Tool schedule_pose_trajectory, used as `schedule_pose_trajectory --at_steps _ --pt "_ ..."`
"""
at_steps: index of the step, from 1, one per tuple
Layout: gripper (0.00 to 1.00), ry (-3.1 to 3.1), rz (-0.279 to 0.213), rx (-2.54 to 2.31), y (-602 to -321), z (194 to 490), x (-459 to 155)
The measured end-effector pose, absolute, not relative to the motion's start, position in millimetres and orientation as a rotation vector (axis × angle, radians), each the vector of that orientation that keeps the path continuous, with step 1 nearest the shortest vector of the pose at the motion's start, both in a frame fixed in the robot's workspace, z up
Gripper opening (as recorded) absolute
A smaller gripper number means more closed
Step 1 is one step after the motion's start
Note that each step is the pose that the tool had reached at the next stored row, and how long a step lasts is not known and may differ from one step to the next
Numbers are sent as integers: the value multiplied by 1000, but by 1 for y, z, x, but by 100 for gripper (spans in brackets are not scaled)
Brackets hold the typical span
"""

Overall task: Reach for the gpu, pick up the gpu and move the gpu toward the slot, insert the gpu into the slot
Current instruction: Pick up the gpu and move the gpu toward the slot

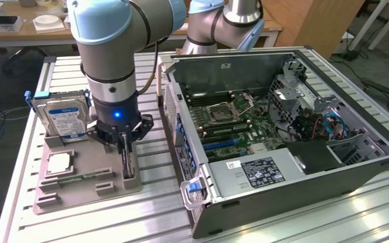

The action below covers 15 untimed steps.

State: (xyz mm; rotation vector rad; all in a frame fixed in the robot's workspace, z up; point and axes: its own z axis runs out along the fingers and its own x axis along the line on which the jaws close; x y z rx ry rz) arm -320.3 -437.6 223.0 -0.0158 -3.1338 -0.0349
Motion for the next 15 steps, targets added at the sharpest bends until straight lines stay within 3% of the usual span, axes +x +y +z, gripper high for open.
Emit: schedule_pose_trajectory --at_steps 15 --pt "26 -3134 -37 -16 -438 231 -320"
